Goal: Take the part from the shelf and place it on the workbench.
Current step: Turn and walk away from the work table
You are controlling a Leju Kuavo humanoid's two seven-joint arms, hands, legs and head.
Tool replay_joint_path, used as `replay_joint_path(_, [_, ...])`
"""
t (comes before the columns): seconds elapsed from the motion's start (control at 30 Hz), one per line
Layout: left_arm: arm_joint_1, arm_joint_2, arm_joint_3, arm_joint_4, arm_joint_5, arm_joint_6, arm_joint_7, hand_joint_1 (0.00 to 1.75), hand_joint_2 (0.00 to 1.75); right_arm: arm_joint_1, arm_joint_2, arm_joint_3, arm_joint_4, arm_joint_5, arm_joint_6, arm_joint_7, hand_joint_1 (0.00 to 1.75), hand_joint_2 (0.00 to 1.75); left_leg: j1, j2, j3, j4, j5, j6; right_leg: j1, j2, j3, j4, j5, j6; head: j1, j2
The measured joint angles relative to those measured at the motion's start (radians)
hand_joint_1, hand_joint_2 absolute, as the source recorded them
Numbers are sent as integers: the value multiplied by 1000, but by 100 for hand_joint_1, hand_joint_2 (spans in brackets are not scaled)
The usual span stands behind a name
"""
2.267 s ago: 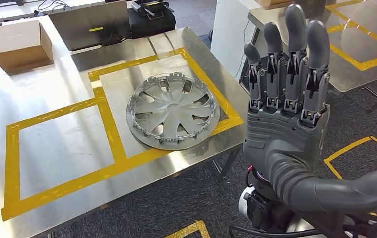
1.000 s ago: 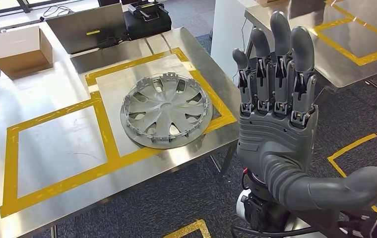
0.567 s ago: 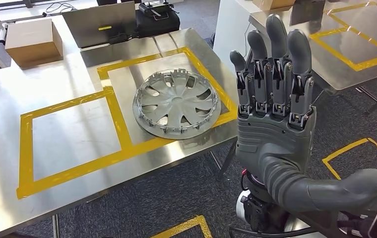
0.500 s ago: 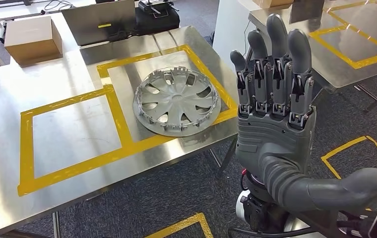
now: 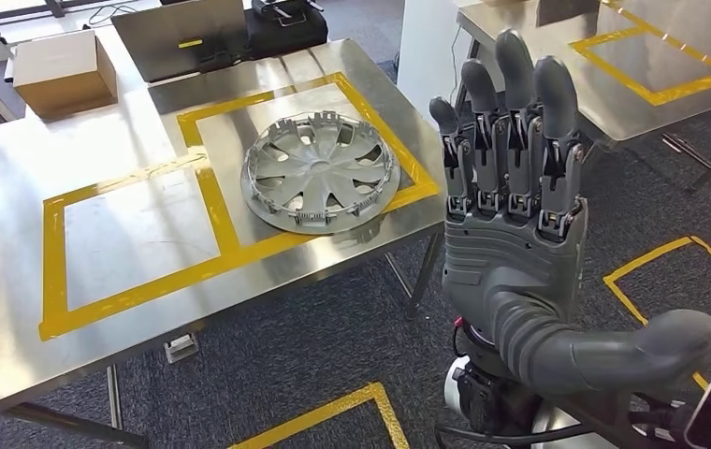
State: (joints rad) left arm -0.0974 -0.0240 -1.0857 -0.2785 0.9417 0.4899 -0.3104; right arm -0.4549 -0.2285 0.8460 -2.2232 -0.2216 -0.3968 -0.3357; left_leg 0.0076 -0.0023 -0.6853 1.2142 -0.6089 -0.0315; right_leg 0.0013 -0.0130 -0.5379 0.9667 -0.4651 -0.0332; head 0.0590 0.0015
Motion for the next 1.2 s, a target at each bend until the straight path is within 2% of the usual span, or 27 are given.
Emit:
replay_joint_path(0.03, [0,0,0,0,0,0,1,0,0,1,0,0,1,0,0,0,0,0,2,0,-3,46,-12,-4,0,-1,-15,5,7,1,0,0])
replay_joint_path(0.07, [0,1,0,0,0,0,1,0,0,2,0,1,2,0,0,0,0,0,4,0,5,68,-5,-7,-2,-2,-33,12,15,3,0,0])
replay_joint_path(0.1, [1,2,0,0,0,0,2,0,0,3,0,1,3,0,0,0,0,0,6,0,32,48,21,-9,-3,-2,-50,21,21,6,0,0])
replay_joint_path(0.13, [1,3,0,0,-1,0,2,0,0,3,0,1,3,0,1,0,0,0,8,0,73,-1,50,-12,-6,-1,-66,30,27,10,0,0])
replay_joint_path(0.17, [0,4,0,0,-1,0,2,0,0,3,0,1,3,0,1,0,0,0,9,0,120,-68,62,-14,-8,0,-81,40,31,15,0,0])
replay_joint_path(0.2, [0,4,0,0,-1,-1,2,0,0,3,0,1,3,0,1,0,0,0,8,-2,164,-136,62,-12,-9,0,-94,49,36,21,-1,0])
replay_joint_path(0.27, [1,5,0,-1,-2,-1,2,0,0,3,1,1,3,0,1,0,0,0,5,-6,204,-206,43,-1,-8,2,-105,57,48,33,-1,0])
replay_joint_path(0.37, [3,6,0,0,-2,-2,3,0,0,4,1,0,4,0,2,0,0,0,2,-6,192,-208,56,27,-9,4,-111,56,63,51,0,0])
replay_joint_path(0.4, [3,6,0,0,-2,-2,3,0,0,4,1,0,4,0,2,0,0,0,2,-4,183,-207,64,39,-10,4,-118,71,44,56,3,0])
replay_joint_path(0.43, [2,6,0,-1,-2,-2,3,0,0,4,1,0,4,0,2,0,0,0,3,-1,172,-208,73,49,-10,4,-129,101,8,61,5,0])
replay_joint_path(0.5, [1,6,0,-1,-2,-2,3,0,0,5,1,-1,5,0,2,0,0,0,0,1,147,-207,92,61,-11,4,-160,221,-94,66,10,0])
replay_joint_path(0.53, [1,6,0,0,-2,-2,3,0,0,6,1,-1,5,0,2,0,0,0,-3,2,134,-207,102,63,-10,4,-173,286,-129,65,11,0])
replay_joint_path(0.57, [2,6,0,0,-3,-2,3,0,0,7,1,-1,5,0,2,0,0,0,-7,3,120,-206,113,65,-9,5,-176,334,-144,63,12,0])
replay_joint_path(0.6, [2,6,0,0,-3,-2,3,0,0,9,1,-1,6,0,2,0,0,0,-11,3,107,-205,122,67,-7,5,-165,351,-137,58,12,0])
replay_joint_path(0.63, [2,6,0,0,-3,-2,3,0,0,10,1,-1,6,0,2,0,0,0,-16,3,95,-204,132,68,-4,5,-136,329,-113,50,13,0])
replay_joint_path(0.7, [1,5,0,-1,-4,-2,3,0,0,10,0,-1,6,0,2,-1,0,0,-23,3,76,-203,147,69,8,7,-42,198,-66,24,13,0])
replay_joint_path(0.77, [0,3,0,-1,-5,-2,4,0,0,9,0,-1,6,0,2,-2,0,0,-24,3,64,-203,163,62,20,9,38,63,-59,5,13,0])
replay_joint_path(0.83, [0,0,0,-1,-5,-1,4,0,0,9,0,-2,6,-1,2,-3,0,0,-16,4,55,-206,181,48,29,12,59,10,-60,3,14,0])
replay_joint_path(0.9, [1,-1,0,-1,-6,-1,5,0,0,9,0,-3,6,-2,2,-3,0,0,-13,2,45,-206,179,37,25,11,55,-10,-36,-2,18,0])
replay_joint_path(0.93, [2,-2,0,-1,-6,-1,5,0,0,9,0,-3,7,-3,2,-3,0,0,-13,1,38,-190,155,33,21,8,51,-18,-24,-5,18,0])
replay_joint_path(1.0, [2,-2,0,-1,-5,-1,5,0,0,10,0,-3,8,-5,2,-3,0,0,-10,-1,15,-106,75,21,14,3,35,-23,-6,-7,14,0])
replay_joint_path(1.03, [2,-2,0,-1,-5,-1,6,0,0,11,0,-3,8,-6,2,-3,0,0,-6,-1,0,-39,32,14,12,1,23,-18,0,-6,12,0])
replay_joint_path(1.07, [2,-2,0,-1,-5,-1,6,0,0,12,0,-2,9,-6,2,-3,0,0,-1,-1,-10,20,3,7,10,-1,11,-11,4,-3,10,0])
replay_joint_path(1.1, [2,-1,0,-1,-5,-1,7,0,0,13,0,-2,9,-7,2,-3,0,0,4,-1,-11,61,-5,0,8,-3,-4,-2,9,0,9,0])
replay_joint_path(1.13, [2,-1,0,-1,-4,0,8,0,0,13,0,-2,10,-8,2,-3,0,0,8,-1,1,73,6,-7,4,-4,-21,9,13,4,9,0])
replay_joint_path(1.17, [2,0,0,-1,-4,0,8,0,0,14,0,-2,10,-10,2,-3,0,0,13,-1,27,49,34,-13,0,-5,-37,21,15,8,9,0])
replay_joint_path(1.2, [1,0,0,-1,-3,0,8,0,0,14,0,-2,11,-10,3,-3,0,0,18,-1,68,-8,60,-21,-5,-4,-56,37,18,13,9,0])
